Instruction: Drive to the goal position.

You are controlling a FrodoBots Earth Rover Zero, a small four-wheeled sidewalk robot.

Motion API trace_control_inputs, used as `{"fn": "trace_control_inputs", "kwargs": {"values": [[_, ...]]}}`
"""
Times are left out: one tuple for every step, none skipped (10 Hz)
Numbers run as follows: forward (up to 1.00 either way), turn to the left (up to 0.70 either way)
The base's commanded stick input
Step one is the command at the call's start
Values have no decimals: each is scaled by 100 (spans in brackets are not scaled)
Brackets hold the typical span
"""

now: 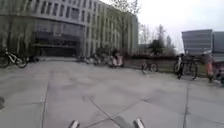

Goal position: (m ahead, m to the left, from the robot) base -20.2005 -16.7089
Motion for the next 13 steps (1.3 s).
{"fn": "trace_control_inputs", "kwargs": {"values": [[0, -70], [0, -70], [0, -70], [0, -70], [0, -70], [0, -70], [0, -70], [0, -70], [0, -70], [0, -70], [0, -70], [0, -70], [0, -70]]}}
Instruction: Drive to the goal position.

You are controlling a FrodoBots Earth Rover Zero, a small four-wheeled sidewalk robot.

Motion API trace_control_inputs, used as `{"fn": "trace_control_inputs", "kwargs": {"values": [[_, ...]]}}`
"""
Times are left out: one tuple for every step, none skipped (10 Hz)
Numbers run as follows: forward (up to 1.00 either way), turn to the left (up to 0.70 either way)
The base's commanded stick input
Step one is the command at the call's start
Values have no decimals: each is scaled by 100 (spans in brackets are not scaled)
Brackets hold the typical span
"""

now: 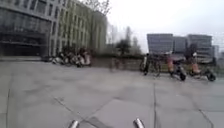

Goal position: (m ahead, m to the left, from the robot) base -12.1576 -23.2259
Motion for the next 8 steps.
{"fn": "trace_control_inputs", "kwargs": {"values": [[0, -70], [0, -70], [0, -70], [0, -70], [0, -70], [0, -70], [0, -70], [0, -70]]}}
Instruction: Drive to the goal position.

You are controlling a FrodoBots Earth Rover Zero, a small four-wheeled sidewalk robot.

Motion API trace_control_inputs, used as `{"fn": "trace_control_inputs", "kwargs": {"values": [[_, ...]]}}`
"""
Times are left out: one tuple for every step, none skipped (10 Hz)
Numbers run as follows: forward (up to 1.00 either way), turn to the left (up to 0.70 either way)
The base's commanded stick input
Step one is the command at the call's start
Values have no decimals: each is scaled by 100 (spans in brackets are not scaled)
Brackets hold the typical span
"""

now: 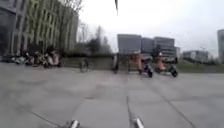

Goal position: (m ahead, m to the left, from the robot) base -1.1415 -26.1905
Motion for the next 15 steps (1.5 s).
{"fn": "trace_control_inputs", "kwargs": {"values": [[0, -70], [0, -70], [0, -70], [0, -70], [0, -70], [0, -70], [0, -70], [0, -70], [0, -70], [0, -70], [0, -70], [0, -70], [0, -70], [0, -70], [0, -70]]}}
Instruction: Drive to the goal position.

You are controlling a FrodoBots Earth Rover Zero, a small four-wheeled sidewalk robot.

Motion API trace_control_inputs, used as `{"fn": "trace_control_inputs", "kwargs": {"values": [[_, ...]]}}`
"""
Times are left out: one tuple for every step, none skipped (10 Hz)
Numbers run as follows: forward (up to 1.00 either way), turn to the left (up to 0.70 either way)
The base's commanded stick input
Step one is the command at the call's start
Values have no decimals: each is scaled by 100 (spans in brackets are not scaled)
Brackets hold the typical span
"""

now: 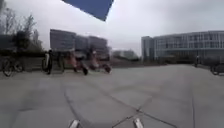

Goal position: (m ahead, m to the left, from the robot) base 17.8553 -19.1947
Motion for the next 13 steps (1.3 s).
{"fn": "trace_control_inputs", "kwargs": {"values": [[0, -70], [0, -70], [0, -70], [0, -70], [0, -70], [0, -70], [0, -70], [0, -55], [0, -32], [0, -17], [0, -2], [70, -11], [70, -33]]}}
